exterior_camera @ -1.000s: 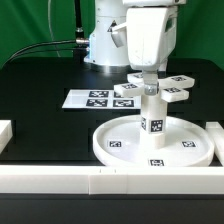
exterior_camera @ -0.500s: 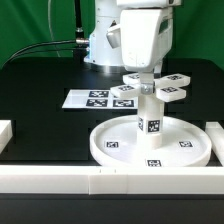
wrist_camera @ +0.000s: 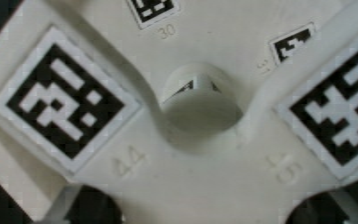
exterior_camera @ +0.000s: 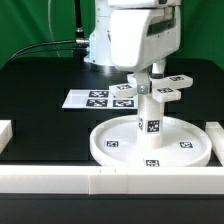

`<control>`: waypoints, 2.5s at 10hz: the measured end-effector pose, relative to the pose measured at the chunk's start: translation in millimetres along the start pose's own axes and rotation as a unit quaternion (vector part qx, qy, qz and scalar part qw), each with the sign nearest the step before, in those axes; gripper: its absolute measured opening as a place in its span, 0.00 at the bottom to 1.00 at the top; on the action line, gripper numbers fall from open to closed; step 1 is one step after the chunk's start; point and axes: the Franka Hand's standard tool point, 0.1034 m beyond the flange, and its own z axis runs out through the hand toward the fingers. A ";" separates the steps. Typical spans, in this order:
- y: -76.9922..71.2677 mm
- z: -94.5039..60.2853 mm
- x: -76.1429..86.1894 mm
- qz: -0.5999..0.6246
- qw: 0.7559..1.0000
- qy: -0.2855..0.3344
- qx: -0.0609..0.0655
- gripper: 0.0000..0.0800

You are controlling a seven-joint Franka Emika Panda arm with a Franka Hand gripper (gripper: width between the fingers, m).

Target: Assemble round table

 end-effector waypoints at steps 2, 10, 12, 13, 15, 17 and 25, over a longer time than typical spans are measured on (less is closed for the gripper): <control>-0.2 0.2 -0.2 0.108 0.994 0.003 0.002 0.55; -3.4 0.9 3.5 0.465 0.885 0.009 0.010 0.55; -2.7 0.6 3.3 0.516 0.856 0.010 0.012 0.55; -2.4 0.5 3.2 0.544 0.839 0.009 0.012 0.55; -2.0 0.3 2.6 0.616 0.787 0.010 0.018 0.55; -0.8 -0.8 2.0 0.716 0.697 0.012 0.029 0.55; -6.7 1.3 1.7 0.932 0.359 -0.010 0.059 0.55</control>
Offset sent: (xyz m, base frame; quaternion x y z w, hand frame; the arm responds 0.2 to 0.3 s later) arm -0.0139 0.0059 -0.0076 0.0305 0.0071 0.3259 0.9449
